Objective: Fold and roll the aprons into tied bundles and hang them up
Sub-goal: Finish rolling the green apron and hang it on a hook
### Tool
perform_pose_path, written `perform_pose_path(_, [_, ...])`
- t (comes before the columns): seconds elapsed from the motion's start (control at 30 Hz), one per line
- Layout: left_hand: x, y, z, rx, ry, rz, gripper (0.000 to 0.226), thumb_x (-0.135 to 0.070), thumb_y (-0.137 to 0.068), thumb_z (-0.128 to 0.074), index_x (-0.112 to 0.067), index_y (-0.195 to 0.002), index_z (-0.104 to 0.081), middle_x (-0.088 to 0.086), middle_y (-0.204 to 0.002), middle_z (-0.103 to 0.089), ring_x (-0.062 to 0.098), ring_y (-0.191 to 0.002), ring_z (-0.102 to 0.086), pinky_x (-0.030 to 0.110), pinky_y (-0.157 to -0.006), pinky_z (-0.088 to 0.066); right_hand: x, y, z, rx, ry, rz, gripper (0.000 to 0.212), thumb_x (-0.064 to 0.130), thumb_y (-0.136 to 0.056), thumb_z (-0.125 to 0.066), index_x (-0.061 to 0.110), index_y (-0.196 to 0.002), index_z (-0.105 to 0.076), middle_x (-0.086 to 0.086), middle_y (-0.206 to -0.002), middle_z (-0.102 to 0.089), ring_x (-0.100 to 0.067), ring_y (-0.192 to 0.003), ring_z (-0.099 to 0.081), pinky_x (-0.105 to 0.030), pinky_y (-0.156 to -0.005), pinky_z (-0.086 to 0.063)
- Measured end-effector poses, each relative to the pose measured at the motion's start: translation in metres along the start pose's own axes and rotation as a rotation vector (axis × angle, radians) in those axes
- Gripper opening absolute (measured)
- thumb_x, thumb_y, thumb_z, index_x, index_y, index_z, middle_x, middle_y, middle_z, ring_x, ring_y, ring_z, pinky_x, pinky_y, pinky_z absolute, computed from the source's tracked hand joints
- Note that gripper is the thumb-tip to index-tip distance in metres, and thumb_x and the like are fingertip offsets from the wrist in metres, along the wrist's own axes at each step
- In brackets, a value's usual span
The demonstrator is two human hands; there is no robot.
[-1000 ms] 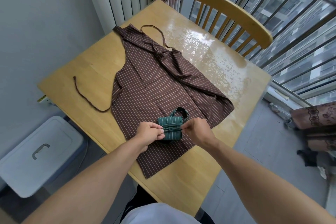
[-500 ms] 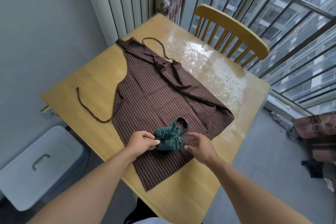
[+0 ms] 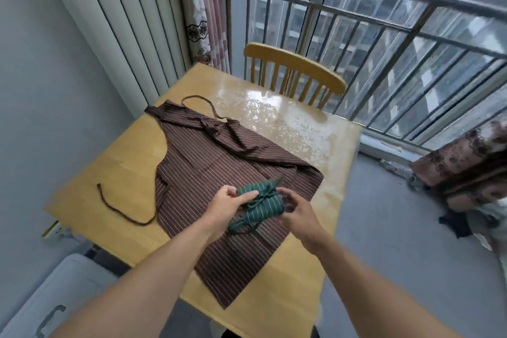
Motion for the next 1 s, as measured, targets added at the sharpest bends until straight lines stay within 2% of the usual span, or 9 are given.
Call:
perform_pose_path(0.13, [-0.056,0.012,-0.047,0.28,0.118,-0.015,0.072,-0.009,-0.079,-0.08,-0.003,-0.139,-0.041,0.024,-0.125,-0.068,0.035,-0.11,-0.071,0.046,-0.096,-0.058,0.039,0.019,0.051,-0.167,-0.219,0.052,0.048,0.037,-0.079,-0.084,0.03,-0.123,-0.068,0.001,-0.117,-0.072,-0.02,-0.108,-0.069,-0.04,-0.085,-0.062])
perform_pose_path(0.2, [-0.076,0.025,-0.088,0.46,0.031,-0.018,0.053,-0.011,-0.092,-0.07,0.0,-0.14,-0.051,0.019,-0.127,-0.07,0.033,-0.118,-0.068,0.043,-0.102,-0.054,0.047,0.031,0.08,-0.211,-0.285,0.071,0.032,0.034,-0.093,-0.074,0.028,-0.124,-0.067,-0.002,-0.12,-0.073,-0.023,-0.112,-0.069,-0.043,-0.091,-0.059])
perform_pose_path(0.27, [-0.089,0.038,-0.135,0.544,-0.05,-0.065,0.041,-0.017,-0.097,-0.066,-0.002,-0.136,-0.06,0.017,-0.129,-0.07,0.032,-0.122,-0.066,0.047,-0.11,-0.047,0.051,0.053,0.109,-0.189,-0.331,0.063,0.022,0.031,-0.104,-0.056,0.023,-0.121,-0.068,-0.006,-0.116,-0.075,-0.022,-0.107,-0.071,-0.035,-0.088,-0.057])
perform_pose_path(0.37, [-0.1,0.052,-0.21,0.551,-0.048,-0.126,0.038,-0.017,-0.097,-0.067,-0.005,-0.133,-0.062,0.018,-0.127,-0.07,0.034,-0.122,-0.066,0.049,-0.111,-0.046,0.039,0.09,0.156,-0.171,-0.427,0.016,0.046,0.054,-0.104,-0.044,0.02,-0.115,-0.073,-0.008,-0.103,-0.077,-0.023,-0.089,-0.073,-0.035,-0.08,-0.054])
perform_pose_path(0.47, [-0.096,0.066,-0.289,0.488,-0.082,-0.136,0.03,-0.023,-0.099,-0.063,-0.008,-0.125,-0.065,0.013,-0.121,-0.074,0.027,-0.114,-0.069,0.038,-0.099,-0.052,0.008,0.131,0.225,-0.198,-0.446,-0.006,0.058,0.064,-0.097,-0.05,0.013,-0.108,-0.074,-0.009,-0.087,-0.072,-0.024,-0.078,-0.066,-0.043,-0.077,-0.053])
perform_pose_path(0.67, [-0.071,0.099,-0.44,0.524,0.088,-0.004,0.045,-0.036,-0.104,-0.05,-0.005,-0.135,-0.062,0.019,-0.137,-0.063,0.03,-0.119,-0.059,0.04,-0.105,-0.047,-0.064,0.227,0.38,-0.311,-0.215,-0.08,0.014,0.026,-0.093,-0.074,0.013,-0.096,-0.071,-0.005,-0.071,-0.064,-0.016,-0.059,-0.057,-0.026,-0.053,-0.043])
perform_pose_path(0.83, [-0.054,0.125,-0.541,0.648,0.206,0.083,0.04,-0.031,-0.104,-0.05,-0.004,-0.129,-0.064,0.019,-0.128,-0.068,0.034,-0.111,-0.065,0.038,-0.086,-0.061,-0.109,0.306,0.503,-0.644,0.0,-0.266,0.01,0.007,-0.096,-0.061,0.011,-0.091,-0.069,-0.004,-0.072,-0.07,-0.021,-0.052,-0.064,-0.022,-0.043,-0.041])
perform_pose_path(0.93, [-0.049,0.12,-0.583,0.692,0.276,0.137,0.041,-0.027,-0.107,-0.043,0.0,-0.131,-0.062,0.02,-0.125,-0.07,0.034,-0.113,-0.067,0.039,-0.084,-0.061,-0.129,0.359,0.578,-1.025,-0.157,-0.328,0.019,0.002,-0.097,-0.055,0.013,-0.091,-0.069,-0.007,-0.074,-0.067,-0.018,-0.042,-0.061,-0.018,-0.035,-0.039])
perform_pose_path(1.0, [-0.04,0.113,-0.608,0.69,0.253,0.189,0.04,-0.024,-0.108,-0.039,0.002,-0.126,-0.063,0.022,-0.115,-0.073,0.033,-0.097,-0.072,0.038,-0.08,-0.062,-0.133,0.389,0.622,-1.214,-0.235,-0.329,0.022,0.004,-0.097,-0.052,0.014,-0.098,-0.072,-0.008,-0.075,-0.07,-0.018,-0.04,-0.064,-0.02,-0.035,-0.041])
Point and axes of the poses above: each hand's wrist, its own y-axis away from the middle knuckle, its own z-axis out of the back of the hand, x = y × z, the point moved 2 cm from there along -y, towards the middle knuckle
